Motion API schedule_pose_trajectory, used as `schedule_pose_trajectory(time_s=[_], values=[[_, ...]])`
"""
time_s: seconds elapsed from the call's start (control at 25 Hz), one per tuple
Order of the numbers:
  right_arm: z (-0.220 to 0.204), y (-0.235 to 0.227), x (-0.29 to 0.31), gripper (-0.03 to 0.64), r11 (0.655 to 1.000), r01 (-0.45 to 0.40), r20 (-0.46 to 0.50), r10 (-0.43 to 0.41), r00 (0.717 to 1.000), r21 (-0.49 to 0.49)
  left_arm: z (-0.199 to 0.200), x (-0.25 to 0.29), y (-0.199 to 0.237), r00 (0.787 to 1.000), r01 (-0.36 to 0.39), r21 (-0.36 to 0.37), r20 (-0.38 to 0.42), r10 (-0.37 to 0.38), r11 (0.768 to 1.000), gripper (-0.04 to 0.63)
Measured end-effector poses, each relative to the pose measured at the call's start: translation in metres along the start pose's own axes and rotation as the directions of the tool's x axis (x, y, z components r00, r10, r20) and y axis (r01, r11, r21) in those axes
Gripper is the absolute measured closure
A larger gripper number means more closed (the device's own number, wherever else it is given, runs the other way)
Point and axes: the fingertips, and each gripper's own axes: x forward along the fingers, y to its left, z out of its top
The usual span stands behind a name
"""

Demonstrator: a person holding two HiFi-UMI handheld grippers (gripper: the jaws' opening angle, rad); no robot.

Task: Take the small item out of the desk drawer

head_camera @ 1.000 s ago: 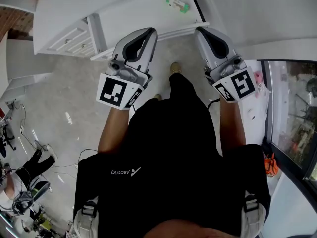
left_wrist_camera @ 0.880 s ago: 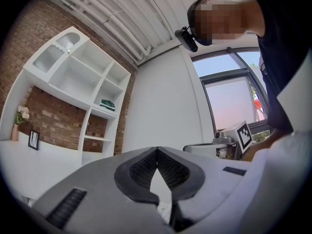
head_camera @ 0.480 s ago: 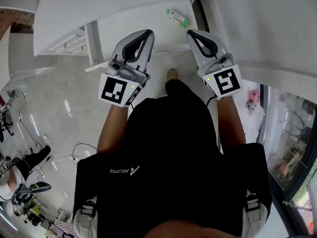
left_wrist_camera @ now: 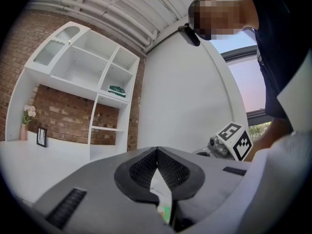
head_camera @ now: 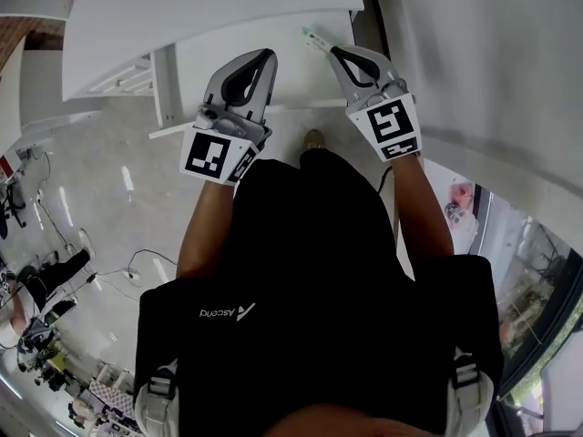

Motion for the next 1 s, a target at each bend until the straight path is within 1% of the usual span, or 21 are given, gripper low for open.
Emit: schedule_pose_trajectory(time_s=[0.12,0.24,0.36,0.44,0.56,0.76,1.0], values=[[-0.015,-0.006,0.014,0.596,1.0,-0.02,-0.047,0.02,0.999,0.006,-0.008,0.008,0.007,1.0,-0.021,-0.001,-0.018,0.021,1.0,0.597],[-0.03,-0.01,0.03,0.576,0.999,-0.04,-0.095,0.041,0.995,0.012,-0.014,0.014,0.012,0.999,-0.027,-0.002,-0.044,0.026,1.0,0.597],[-0.046,-0.01,0.047,0.545,0.998,-0.066,-0.154,0.068,0.986,0.022,-0.017,0.019,0.018,0.998,-0.027,-0.009,-0.055,0.027,1.0,0.597],[-0.059,-0.01,0.058,0.537,0.997,-0.077,-0.198,0.08,0.977,0.022,-0.019,0.022,0.023,0.998,-0.028,-0.015,-0.052,0.027,0.999,0.597],[-0.081,-0.012,0.074,0.516,0.997,-0.077,-0.276,0.083,0.958,0.029,-0.024,0.026,0.032,0.998,-0.025,-0.014,-0.059,0.024,1.0,0.597],[-0.105,-0.015,0.099,0.48,0.995,-0.089,-0.365,0.101,0.926,0.047,-0.029,0.03,0.044,0.998,-0.01,-0.023,-0.067,0.009,1.0,0.597],[-0.135,-0.016,0.125,0.464,0.993,-0.105,-0.47,0.119,0.875,0.057,-0.031,0.034,0.058,0.998,-0.004,-0.036,-0.062,0.002,0.999,0.597]])
